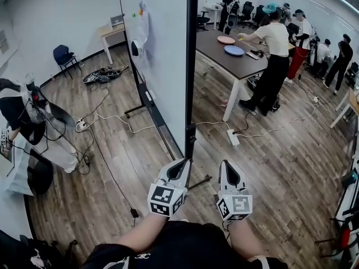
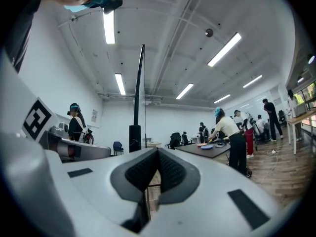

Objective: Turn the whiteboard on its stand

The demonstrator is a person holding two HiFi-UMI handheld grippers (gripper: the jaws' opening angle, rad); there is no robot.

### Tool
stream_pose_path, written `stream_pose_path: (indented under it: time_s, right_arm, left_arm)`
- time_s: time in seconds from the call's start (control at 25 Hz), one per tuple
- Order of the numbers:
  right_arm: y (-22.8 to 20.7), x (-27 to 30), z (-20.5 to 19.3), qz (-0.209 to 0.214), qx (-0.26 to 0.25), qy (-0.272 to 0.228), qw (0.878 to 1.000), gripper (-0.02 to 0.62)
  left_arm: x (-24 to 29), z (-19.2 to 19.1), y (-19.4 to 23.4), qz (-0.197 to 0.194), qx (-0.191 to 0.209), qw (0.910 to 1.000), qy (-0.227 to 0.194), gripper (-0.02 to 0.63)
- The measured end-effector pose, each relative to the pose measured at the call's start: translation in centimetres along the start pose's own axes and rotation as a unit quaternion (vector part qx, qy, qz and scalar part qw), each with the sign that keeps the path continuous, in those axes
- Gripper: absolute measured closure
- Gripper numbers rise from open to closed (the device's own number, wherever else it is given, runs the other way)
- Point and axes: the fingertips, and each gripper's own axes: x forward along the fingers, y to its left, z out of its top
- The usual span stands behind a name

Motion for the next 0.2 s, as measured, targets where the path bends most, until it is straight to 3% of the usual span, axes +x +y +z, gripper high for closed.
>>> stream_pose_path:
  time_s: [0.2]
  right_arm:
    - [-0.22,-0.18,0.00,0.001,0.001,0.004,1.000,0.589]
  left_arm:
    - [0.06,0.18,-0.44,-0.001,0.000,1.0000,0.000,0.597]
